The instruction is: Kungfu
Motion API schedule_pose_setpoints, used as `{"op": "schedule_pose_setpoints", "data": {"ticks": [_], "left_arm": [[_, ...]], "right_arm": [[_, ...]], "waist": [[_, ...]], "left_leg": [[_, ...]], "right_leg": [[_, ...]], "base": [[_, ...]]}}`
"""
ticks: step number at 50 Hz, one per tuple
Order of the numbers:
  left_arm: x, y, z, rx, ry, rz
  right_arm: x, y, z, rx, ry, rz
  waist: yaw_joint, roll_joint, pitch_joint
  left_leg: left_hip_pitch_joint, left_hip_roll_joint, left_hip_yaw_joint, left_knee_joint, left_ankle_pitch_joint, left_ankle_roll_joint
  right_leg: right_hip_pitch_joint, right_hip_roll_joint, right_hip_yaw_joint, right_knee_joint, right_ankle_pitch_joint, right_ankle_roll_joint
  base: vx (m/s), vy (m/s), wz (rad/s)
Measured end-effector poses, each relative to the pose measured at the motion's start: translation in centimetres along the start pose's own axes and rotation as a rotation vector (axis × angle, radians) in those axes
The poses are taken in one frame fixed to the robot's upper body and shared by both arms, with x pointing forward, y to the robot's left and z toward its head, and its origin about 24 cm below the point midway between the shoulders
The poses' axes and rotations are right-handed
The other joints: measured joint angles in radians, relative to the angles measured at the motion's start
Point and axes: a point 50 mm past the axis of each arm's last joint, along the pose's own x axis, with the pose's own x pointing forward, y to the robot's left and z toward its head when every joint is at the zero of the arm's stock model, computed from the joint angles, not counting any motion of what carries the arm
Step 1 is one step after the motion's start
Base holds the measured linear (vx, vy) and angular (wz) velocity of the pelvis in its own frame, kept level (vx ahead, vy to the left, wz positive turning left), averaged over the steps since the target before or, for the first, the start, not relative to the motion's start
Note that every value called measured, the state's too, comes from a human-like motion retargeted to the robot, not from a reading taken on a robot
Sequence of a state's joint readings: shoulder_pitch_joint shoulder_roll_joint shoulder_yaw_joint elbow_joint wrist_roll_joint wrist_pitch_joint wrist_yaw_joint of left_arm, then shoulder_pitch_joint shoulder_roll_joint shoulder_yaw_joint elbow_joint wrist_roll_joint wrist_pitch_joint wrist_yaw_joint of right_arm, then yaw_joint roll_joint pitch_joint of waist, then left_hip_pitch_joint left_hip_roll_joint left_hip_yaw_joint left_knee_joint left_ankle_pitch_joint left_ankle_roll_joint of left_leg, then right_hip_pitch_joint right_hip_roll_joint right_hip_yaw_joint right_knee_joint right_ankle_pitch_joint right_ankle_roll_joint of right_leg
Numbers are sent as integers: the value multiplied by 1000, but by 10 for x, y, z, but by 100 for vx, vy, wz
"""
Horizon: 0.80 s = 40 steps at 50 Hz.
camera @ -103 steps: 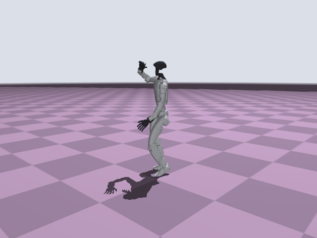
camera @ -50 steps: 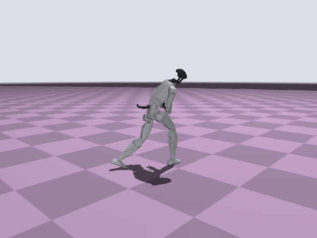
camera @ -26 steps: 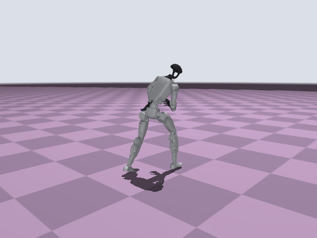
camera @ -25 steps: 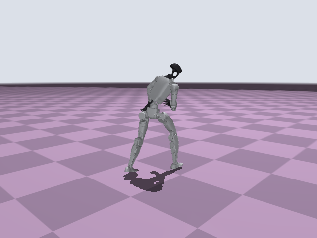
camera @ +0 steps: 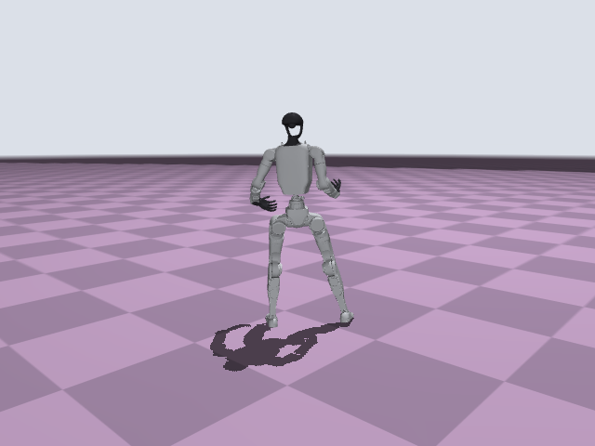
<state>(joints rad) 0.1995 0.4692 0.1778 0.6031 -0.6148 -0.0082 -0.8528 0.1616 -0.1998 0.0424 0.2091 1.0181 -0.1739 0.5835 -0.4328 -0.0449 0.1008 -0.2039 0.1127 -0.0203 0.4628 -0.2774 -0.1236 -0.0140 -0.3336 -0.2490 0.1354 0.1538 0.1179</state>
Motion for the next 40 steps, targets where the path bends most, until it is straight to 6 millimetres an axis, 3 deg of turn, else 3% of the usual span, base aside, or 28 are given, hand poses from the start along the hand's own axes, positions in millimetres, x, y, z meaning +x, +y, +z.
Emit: {"op": "schedule_pose_setpoints", "data": {"ticks": [5,10,13,15,17,22,27,30,33,37,40], "left_arm": [[-38,-5,-36,-252,-66,49],[-61,-30,-83,-411,-155,133],[-65,-50,-112,-526,-195,198],[-68,-60,-128,-598,-189,238],[-72,-64,-138,-634,-149,258],[-75,-68,-146,-577,28,165],[-71,-68,-149,-532,147,85],[-64,-61,-150,-511,270,31],[-47,-49,-145,-379,432,-6],[-15,-40,-137,-88,564,7],[4,-46,-146,121,651,70]], "right_arm": [[-75,-15,-41,251,84,-190],[-132,-4,-83,523,167,-327],[-152,6,-102,629,213,-380],[-161,11,-110,668,250,-405],[-167,12,-113,680,291,-408],[-174,4,-104,607,355,-365],[-182,-3,-102,530,446,-343],[-185,-11,-105,493,458,-432],[-183,-23,-105,437,433,-553],[-178,-45,-95,169,483,-660],[-176,-64,-85,-136,607,-714]], "waist": [[25,-4,-67],[19,-33,-89],[-11,-66,-101],[-21,-81,-105],[10,-80,-117],[58,-46,-129],[61,10,-121],[68,29,-105],[122,31,-83],[200,40,-48],[244,64,-35]], "left_leg": [[53,-27,-43,-180,48,36],[113,-61,0,-297,44,25],[124,-122,13,-313,55,17],[141,-157,16,-322,52,10],[143,-172,30,-321,57,19],[161,-189,45,-332,114,75],[179,-202,39,-350,136,111],[188,-199,33,-350,137,110],[206,-202,43,-359,140,125],[214,-212,35,-356,141,138],[231,-214,63,-368,139,152]], "right_leg": [[-19,233,66,198,-266,-58],[-59,470,154,257,-384,-58],[-64,510,172,177,-393,-42],[-62,526,193,115,-315,-201],[-26,517,181,88,-328,-250],[22,480,155,48,-344,-201],[54,477,96,20,-336,-230],[56,476,99,24,-337,-211],[72,472,60,18,-334,-207],[91,469,70,4,-327,-194],[93,474,102,1,-315,-183]], "base": [[34,23,64],[16,18,29],[16,21,34],[19,23,9],[19,20,-46],[13,27,14],[9,27,15],[-1,17,23],[-6,13,16],[-7,17,-8],[-1,22,-52]]}}
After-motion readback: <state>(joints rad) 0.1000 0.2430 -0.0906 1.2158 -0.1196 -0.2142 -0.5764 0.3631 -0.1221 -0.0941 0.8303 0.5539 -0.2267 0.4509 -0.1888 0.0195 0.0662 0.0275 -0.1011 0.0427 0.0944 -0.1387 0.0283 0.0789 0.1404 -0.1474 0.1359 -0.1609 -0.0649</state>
